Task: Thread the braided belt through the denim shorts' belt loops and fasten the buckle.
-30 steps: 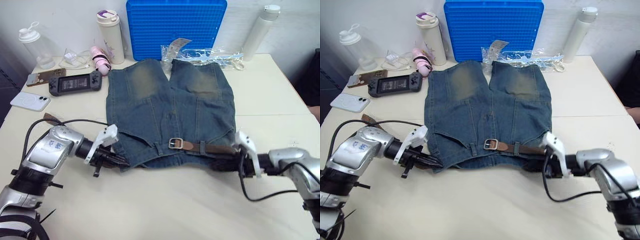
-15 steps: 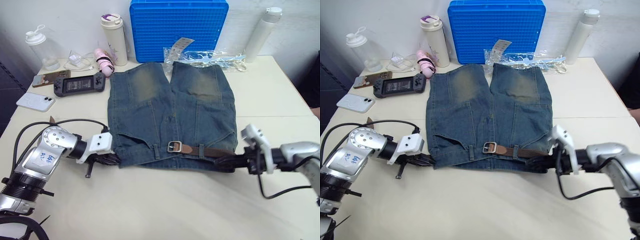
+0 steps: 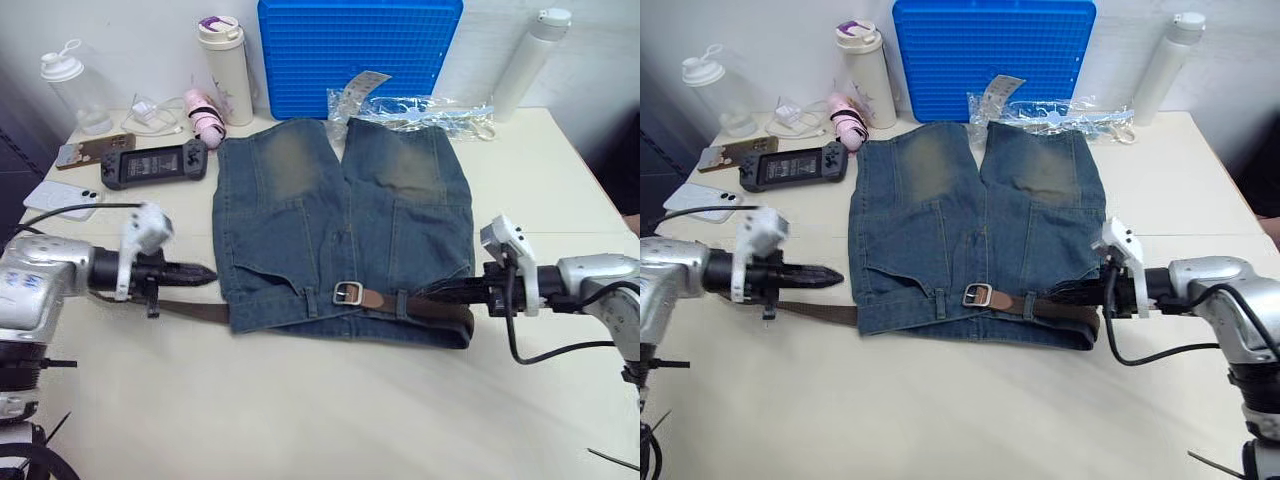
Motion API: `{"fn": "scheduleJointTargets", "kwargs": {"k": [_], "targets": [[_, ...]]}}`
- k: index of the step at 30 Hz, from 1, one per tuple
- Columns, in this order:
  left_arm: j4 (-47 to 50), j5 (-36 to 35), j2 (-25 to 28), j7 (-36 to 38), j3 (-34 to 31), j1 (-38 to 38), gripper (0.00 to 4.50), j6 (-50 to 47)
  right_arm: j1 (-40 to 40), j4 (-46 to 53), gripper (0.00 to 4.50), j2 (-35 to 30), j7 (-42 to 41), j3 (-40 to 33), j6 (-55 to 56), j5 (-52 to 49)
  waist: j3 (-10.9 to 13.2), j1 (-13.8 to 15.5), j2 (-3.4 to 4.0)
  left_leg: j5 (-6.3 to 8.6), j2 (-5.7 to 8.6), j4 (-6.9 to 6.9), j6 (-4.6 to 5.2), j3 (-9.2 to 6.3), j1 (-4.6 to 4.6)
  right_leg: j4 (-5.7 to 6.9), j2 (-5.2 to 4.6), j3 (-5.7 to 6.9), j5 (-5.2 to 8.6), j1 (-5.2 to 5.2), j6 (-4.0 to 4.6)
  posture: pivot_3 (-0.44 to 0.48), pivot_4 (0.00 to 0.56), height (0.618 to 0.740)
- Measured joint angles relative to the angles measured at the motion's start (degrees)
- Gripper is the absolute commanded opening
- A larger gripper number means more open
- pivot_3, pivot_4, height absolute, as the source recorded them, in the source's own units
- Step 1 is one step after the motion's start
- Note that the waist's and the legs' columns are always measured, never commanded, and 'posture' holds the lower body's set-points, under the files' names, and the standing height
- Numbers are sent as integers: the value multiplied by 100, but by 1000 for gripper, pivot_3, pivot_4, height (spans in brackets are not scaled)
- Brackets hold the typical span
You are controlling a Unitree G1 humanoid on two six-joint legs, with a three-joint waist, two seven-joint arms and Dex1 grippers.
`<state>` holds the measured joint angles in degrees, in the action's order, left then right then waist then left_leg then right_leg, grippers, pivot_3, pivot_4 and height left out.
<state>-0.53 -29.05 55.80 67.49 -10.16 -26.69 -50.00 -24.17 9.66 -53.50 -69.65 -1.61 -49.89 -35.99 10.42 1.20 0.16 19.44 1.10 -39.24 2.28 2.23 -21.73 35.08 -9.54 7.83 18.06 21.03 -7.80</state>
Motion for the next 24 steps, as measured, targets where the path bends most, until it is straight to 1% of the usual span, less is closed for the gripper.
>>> {"fn": "scheduleJointTargets", "kwargs": {"k": [1,2,3,4,5,6,7,8,9,11,13,14,15,17,19,22,24], "targets": [[6,-149,-45,-156,-228,-14,1174,-320,-43,24,842,25,24,41,-1,7,0,-1,0,-1,0,0,-1,0,0,2,0,0,0,1,0,0,150,693],[-10,-424,-127,-515,-754,-28,1605,-963,-142,103,1291,114,68,133,-4,12,1,-18,-1,-2,-3,0,-3,0,2,5,3,-1,0,2,0,0,150,693],[-9,-640,-154,-855,-1215,-21,2060,-1540,-215,179,1844,240,115,181,-8,8,2,-42,-3,-3,-4,1,-5,-1,2,8,5,-1,0,3,0,0,150,693],[8,-720,-154,-1084,-1542,37,2432,-1880,-297,201,2200,310,148,253,-15,7,3,-64,-5,-3,-4,1,-5,0,3,14,5,-3,0,8,0,0,150,693],[5,-733,-153,-1307,-1849,109,2930,-2128,-376,227,2773,377,167,337,-23,5,3,-94,-5,-3,-4,2,-5,0,4,22,4,-4,0,10,0,0,150,693],[-15,-731,-153,-1450,-2046,154,3281,-2278,-414,259,3118,427,171,368,-24,0,3,-107,-6,-3,-4,3,-5,1,5,24,4,-5,0,12,0,0,150,693],[-16,-656,-132,-1791,-2503,387,3755,-2540,-518,311,3634,544,168,449,-25,-11,4,-131,-8,-3,-4,6,-7,1,9,31,4,-7,0,14,0,0,150,693],[-19,-555,-116,-2025,-2723,570,4153,-2611,-596,319,4060,612,163,506,-23,-21,5,-147,-8,-2,-4,9,-9,2,15,37,4,-10,0,18,0,0,150,693],[-37,-374,-114,-2342,-2939,752,4490,-2682,-674,324,4131,685,149,555,-18,-42,5,-149,-9,-1,-4,10,-10,3,17,41,4,-9,0,18,0,0,150,693],[-194,-23,-137,-2963,-3290,880,4490,-2871,-823,304,4131,793,85,650,-8,-55,12,-130,-20,-2,-5,10,-15,1,17,46,4,-10,0,21,0,0,150,693],[-288,173,-185,-3302,-3474,886,4490,-2935,-935,299,4131,870,39,710,9,-57,11,-107,-23,-2,-2,10,-15,-2,16,47,3,-13,0,21,0,0,150,693],[-333,407,-374,-3814,-3716,765,4490,-2926,-1062,271,4131,935,-20,822,57,-52,10,-51,-25,-2,4,7,-16,-7,17,50,0,-17,0,20,0,0,150,693],[-508,665,-633,-4409,-4000,486,4490,-2775,-1206,202,4131,1052,-76,923,120,-37,8,1,-31,-2,7,6,-16,-7,15,47,-1,-21,0,21,0,0,150,693],[-613,940,-1011,-5155,-4403,131,4490,-2646,-1320,150,4131,1127,-128,1084,233,62,0,34,-47,-1,9,5,-18,-14,15,58,-2,-20,-1,22,-1,0,150,693],[-631,1036,-1224,-5492,-4543,23,4490,-2635,-1375,126,4131,1132,-147,1147,289,125,-4,36,-54,1,12,5,-19,-14,15,59,-3,-21,-3,24,-5,0,150,693],[-633,1120,-1644,-5911,-4470,-136,4490,-2586,-1470,101,4131,1139,-160,1236,373,220,-5,23,-62,3,10,6,-21,-13,13,61,-1,-17,-4,28,-6,0,150,693],[-675,1130,-1794,-6059,-4365,-210,4490,-2472,-1516,102,4131,1146,-156,1239,379,247,-5,12,-73,4,5,6,-23,-11,13,61,2,-15,-4,31,-6,0,150,693]]}}
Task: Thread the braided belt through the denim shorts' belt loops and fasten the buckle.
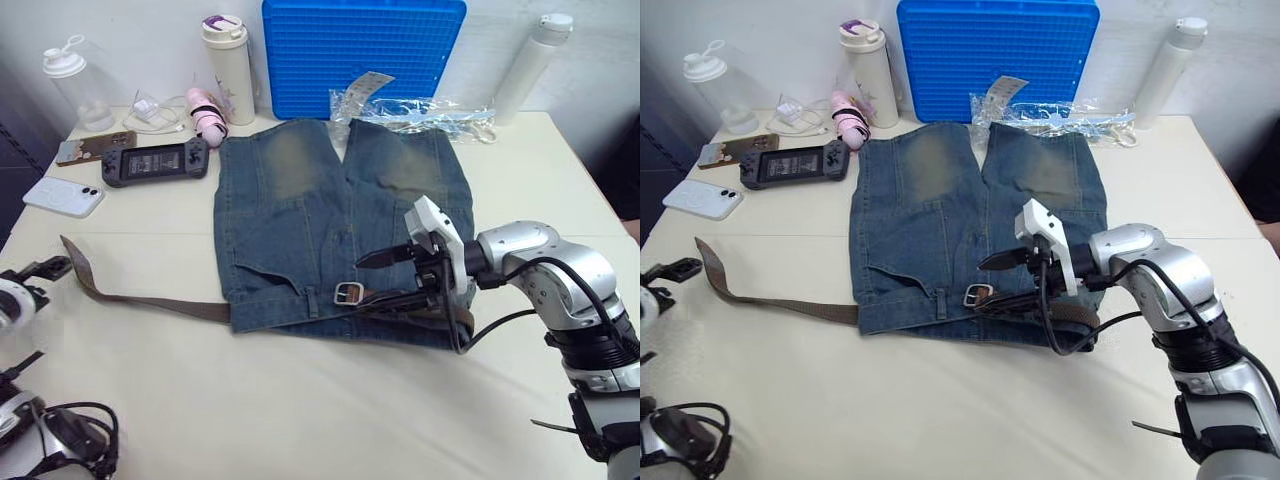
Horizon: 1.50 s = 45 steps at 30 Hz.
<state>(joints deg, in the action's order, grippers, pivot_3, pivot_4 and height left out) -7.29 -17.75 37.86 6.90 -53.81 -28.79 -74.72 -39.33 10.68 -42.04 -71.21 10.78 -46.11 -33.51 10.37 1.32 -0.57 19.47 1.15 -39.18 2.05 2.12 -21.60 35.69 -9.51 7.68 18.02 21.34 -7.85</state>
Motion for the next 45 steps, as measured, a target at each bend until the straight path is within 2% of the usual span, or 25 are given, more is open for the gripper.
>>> {"fn": "scheduleJointTargets", "kwargs": {"k": [6,7,8,12,15,16,20,25,28,34,40,45], "targets": [[-162,8,-320,-235,452,-115,4490,417,-19,19,4131,12,141,-1,-2,35,0,-17,-1,0,-2,0,-1,9,0,-1,0,-1,0,3,0,0,150,693],[-195,23,-332,-286,539,-114,3959,483,-19,27,4131,13,177,-1,-2,35,0,-19,-1,0,-2,0,-1,10,0,-1,0,-1,0,3,0,0,150,693],[-219,45,-330,-365,550,-111,3661,527,-19,39,4131,13,209,-2,-2,36,-1,-21,-1,0,-2,0,-1,11,1,-1,0,-2,0,4,0,0,150,693],[-190,175,-370,-608,682,40,1730,804,-13,76,4131,49,375,-52,6,36,-1,-21,-1,0,-2,0,-1,12,0,-2,-1,-2,0,5,0,0,150,693],[567,123,-604,-492,1120,254,312,994,-2,52,4131,122,431,-128,244,88,0,12,-5,0,1,-1,-1,7,-2,-2,-4,-3,0,3,0,0,150,693],[748,92,-625,-434,1231,279,79,1022,-4,43,4131,146,425,-120,330,110,-1,23,-6,0,1,-2,-1,4,-3,-3,-4,-2,0,3,0,0,150,693],[1793,-33,-504,54,1812,672,79,1350,-229,-382,4131,283,326,44,1049,558,-1,-12,-6,0,5,-1,-1,11,-4,-10,-4,-5,0,3,0,0,150,693],[2853,-35,277,1109,2775,1016,79,2489,-827,-1113,4131,860,448,147,2314,1267,1,-138,-2,-7,-7,5,-16,15,-2,-10,6,-4,5,10,9,0,150,693],[3118,114,619,1575,3258,1190,79,3187,-863,-1271,4131,955,448,248,3044,1650,4,-142,2,-7,-6,9,-14,14,-2,-10,6,-3,5,12,9,0,150,693],[3276,885,1316,2436,4585,1087,79,4831,-1129,-1488,4131,1197,453,462,4554,2391,7,-149,7,-7,-2,8,-13,14,-7,-14,6,-4,5,13,10,0,150,693],[3068,1406,1228,2835,5418,694,79,5847,-1310,-1737,4131,1265,955,685,5987,3427,8,-141,9,-8,-4,7,-10,14,-8,-8,6,-3,6,16,10,0,150,693],[2662,1611,962,3063,5788,297,79,6279,-1324,-1943,4131,1263,1161,686,6351,3744,8,-143,9,-11,-3,5,-6,13,-10,-5,6,-1,6,15,10,0,150,693]]}}
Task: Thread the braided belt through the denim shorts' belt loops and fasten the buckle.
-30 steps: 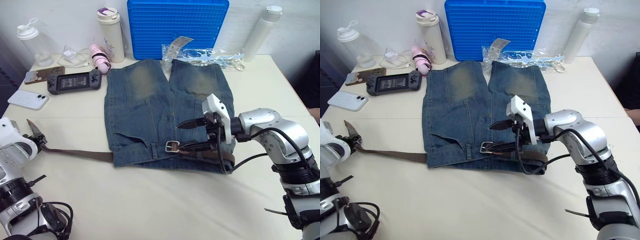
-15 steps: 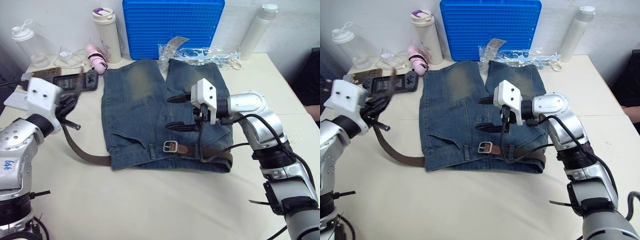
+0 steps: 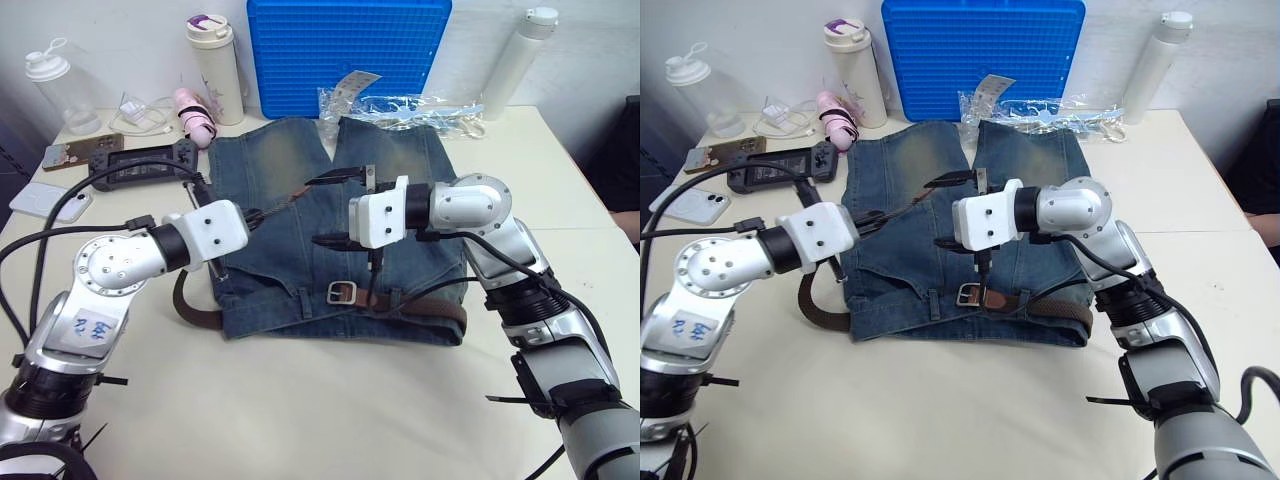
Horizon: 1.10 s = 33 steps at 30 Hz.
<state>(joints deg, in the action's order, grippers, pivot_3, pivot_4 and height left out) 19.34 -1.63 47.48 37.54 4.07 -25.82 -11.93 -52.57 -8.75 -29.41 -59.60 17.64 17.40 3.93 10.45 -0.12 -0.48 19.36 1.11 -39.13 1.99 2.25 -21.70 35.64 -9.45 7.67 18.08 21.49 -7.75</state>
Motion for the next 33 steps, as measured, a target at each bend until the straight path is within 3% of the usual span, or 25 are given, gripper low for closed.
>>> {"fn": "scheduleJointTargets", "kwargs": {"k": [6,9,14,16,20,22,23,25,31,33], "targets": [[-273,216,-97,281,216,-145,79,481,-121,-373,4131,-2,383,0,362,461,0,-8,1,-1,-1,0,1,0,-1,0,1,0,0,0,0,0,150,693],[-421,271,-164,365,281,-244,0,643,-207,-557,3292,2,486,0,531,585,0,-10,1,-1,-2,0,1,0,0,0,1,1,0,1,0,0,150,693],[-556,320,-199,394,277,-274,0,728,-204,-724,741,0,449,13,734,597,0,-2,1,-2,-1,-1,3,-3,-2,0,1,0,0,0,0,0,150,693],[-624,319,-252,386,244,-274,0,728,-183,-724,49,-38,382,13,789,594,0,-2,1,-2,-1,-1,3,-4,-2,1,1,2,0,0,0,0,150,693],[-646,296,-395,381,117,-258,0,657,-97,-752,49,-78,354,12,952,594,0,-7,1,-2,-1,-1,3,-4,-3,1,1,2,0,0,0,0,150,693],[-643,-17,-578,387,-44,-224,854,402,-96,-822,0,-118,395,12,1112,612,0,-6,1,-2,-2,-3,3,-5,-2,1,1,1,0,0,0,0,150,693],[-629,-344,-736,394,-227,-203,1056,141,-96,-898,0,-126,434,12,1225,653,0,-8,1,-2,-3,-6,3,-7,-3,2,1,2,0,0,0,0,150,693],[-603,-1073,-824,451,-658,-199,1905,-557,-90,-1096,0,-135,560,13,1464,780,1,-18,1,-2,-4,-7,3,-8,-4,2,1,3,0,0,0,0,150,693],[-729,-3266,-765,-150,-2783,-702,4462,-3091,-142,-1978,0,-461,1097,10,2229,1247,1,-51,1,-3,-5,-8,2,-16,-3,3,1,5,0,-3,0,0,150,693],[-901,-3952,-646,-417,-3428,-839,4462,-3919,-244,-2290,0,-638,1295,-1,2424,1392,1,-62,2,-3,-4,-6,2,-18,-3,2,0,4,0,-3,0,0,150,693]]}}
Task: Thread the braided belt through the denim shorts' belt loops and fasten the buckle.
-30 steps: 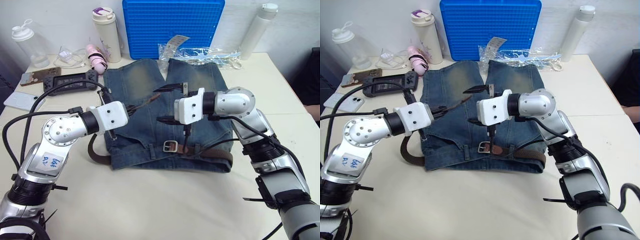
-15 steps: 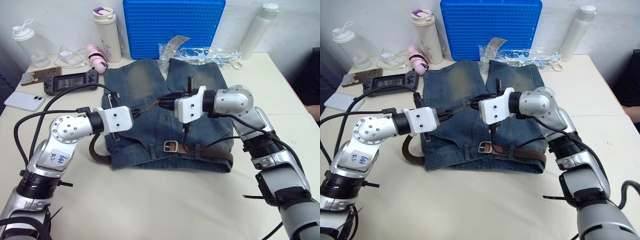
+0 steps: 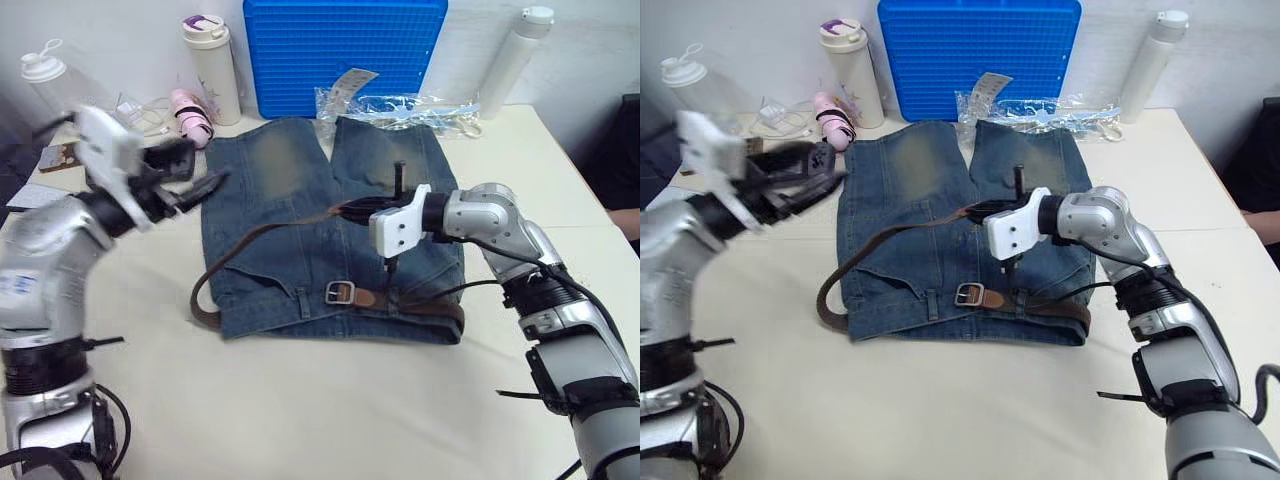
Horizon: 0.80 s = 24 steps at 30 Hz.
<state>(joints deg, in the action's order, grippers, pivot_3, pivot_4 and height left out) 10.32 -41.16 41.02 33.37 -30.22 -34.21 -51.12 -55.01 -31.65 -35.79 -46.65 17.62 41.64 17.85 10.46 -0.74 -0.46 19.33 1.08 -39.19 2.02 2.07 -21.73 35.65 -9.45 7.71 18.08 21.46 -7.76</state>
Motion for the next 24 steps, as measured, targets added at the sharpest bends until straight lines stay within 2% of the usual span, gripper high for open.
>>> {"fn": "scheduleJointTargets", "kwargs": {"k": [4,6,7,9,11,13,18,21,24], "targets": [[-234,-1282,1,-516,-695,-56,4462,-1613,-230,-473,0,-273,279,-27,268,150,0,-7,0,0,0,0,0,-10,0,0,1,-6,0,-5,0,0,150,693],[-250,-2500,-64,-830,-833,36,4462,-2463,-258,-572,0,-315,393,-37,368,179,0,-20,0,0,-1,-1,-1,-14,0,0,0,-13,0,-9,0,0,150,693],[-183,-3204,-105,-1027,-781,193,4462,-2705,-258,-572,0,-313,430,-37,416,184,0,-34,0,0,1,-1,0,-16,1,1,-6,-28,0,-10,0,0,150,693],[-156,-5284,-172,-2154,-179,772,4462,-2436,-257,-527,0,-257,560,-37,490,188,0,-79,0,1,0,1,-2,-28,4,4,-10,-53,0,-11,0,0,150,693],[-42,-6471,-668,-2916,394,1005,4462,-1914,-255,-426,0,-227,760,-39,567,200,0,-73,0,0,3,-3,-4,-34,5,10,-3,-74,0,-11,0,0,150,693],[317,-6868,-1296,-3420,788,1022,4462,-1452,-247,-233,0,-159,937,-38,620,251,1,-68,-2,-2,7,-8,-7,-29,4,9,3,-76,0,-14,0,0,150,693],[1063,-7082,-2437,-4950,1279,1219,4462,-443,-199,149,0,-115,1136,-40,691,283,0,-67,-3,-4,11,-7,-3,-5,7,3,3,-92,0,-14,0,0,150,693],[1172,-7093,-2510,-5817,1401,1396,4462,-92,-51,420,0,-111,1145,-40,678,257,0,-70,-3,-4,4,-7,-4,-2,7,-1,12,-101,0,-12,0,0,150,693],[1214,-7100,-2551,-6292,1399,1457,4462,105,102,640,0,-111,1125,-40,632,200,0,-65,-3,-5,6,-8,-3,0,6,-12,13,-106,0,-15,1,0,150,693]]}}
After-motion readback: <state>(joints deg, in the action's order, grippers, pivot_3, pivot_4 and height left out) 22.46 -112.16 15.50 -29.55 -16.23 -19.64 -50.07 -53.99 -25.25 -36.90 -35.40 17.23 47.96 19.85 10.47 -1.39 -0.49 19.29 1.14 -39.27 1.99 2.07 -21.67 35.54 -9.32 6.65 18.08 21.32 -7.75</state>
